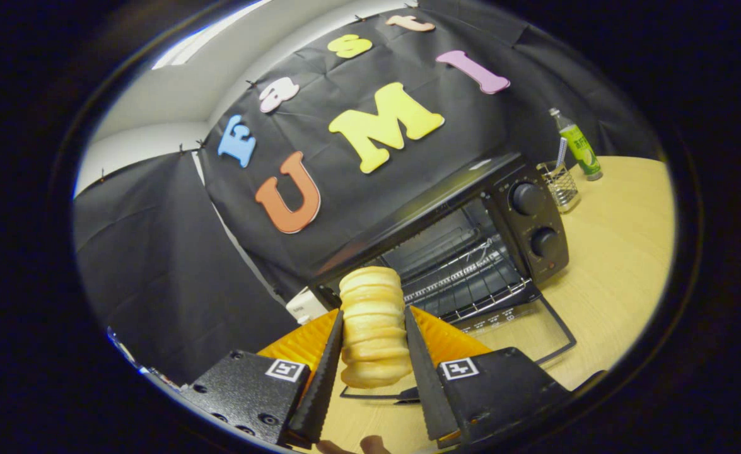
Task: Open the toaster oven, put the food inside, and close the toaster oven door.
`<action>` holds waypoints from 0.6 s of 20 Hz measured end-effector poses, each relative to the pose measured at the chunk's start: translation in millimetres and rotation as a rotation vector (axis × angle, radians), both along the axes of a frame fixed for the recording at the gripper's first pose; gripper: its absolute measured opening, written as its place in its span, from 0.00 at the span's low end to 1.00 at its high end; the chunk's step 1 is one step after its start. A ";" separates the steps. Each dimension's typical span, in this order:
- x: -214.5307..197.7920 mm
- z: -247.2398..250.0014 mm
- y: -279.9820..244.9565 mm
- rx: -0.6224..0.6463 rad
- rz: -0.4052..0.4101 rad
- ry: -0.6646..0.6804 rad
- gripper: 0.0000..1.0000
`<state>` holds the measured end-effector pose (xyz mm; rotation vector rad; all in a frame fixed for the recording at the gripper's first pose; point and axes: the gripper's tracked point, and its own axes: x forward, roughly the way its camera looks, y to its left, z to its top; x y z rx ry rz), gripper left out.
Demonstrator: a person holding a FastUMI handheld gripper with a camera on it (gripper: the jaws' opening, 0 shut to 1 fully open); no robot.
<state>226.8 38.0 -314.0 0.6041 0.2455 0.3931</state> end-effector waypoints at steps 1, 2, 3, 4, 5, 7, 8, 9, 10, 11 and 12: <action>11.0 -3.1 -0.7 -0.003 -0.007 0.011 0.64; 23.1 -3.0 -1.0 0.005 -0.023 0.008 0.64; 35.6 -3.0 -5.2 0.000 -0.046 0.010 0.64; 47.1 -5.4 -8.4 -0.009 -0.055 0.015 0.64; 59.2 -7.6 -11.1 -0.020 -0.063 0.021 0.64; 82.2 -9.1 -18.2 -0.038 -0.084 0.031 0.64; 90.4 -9.5 -19.6 -0.044 -0.091 0.039 0.64; 98.8 -8.6 -22.0 -0.045 -0.093 0.041 0.64; 105.1 -7.2 -22.9 -0.048 -0.097 0.036 0.64; 112.8 -6.0 -26.4 -0.053 -0.113 0.030 0.64; 119.0 -6.3 -28.5 -0.062 -0.124 0.029 0.65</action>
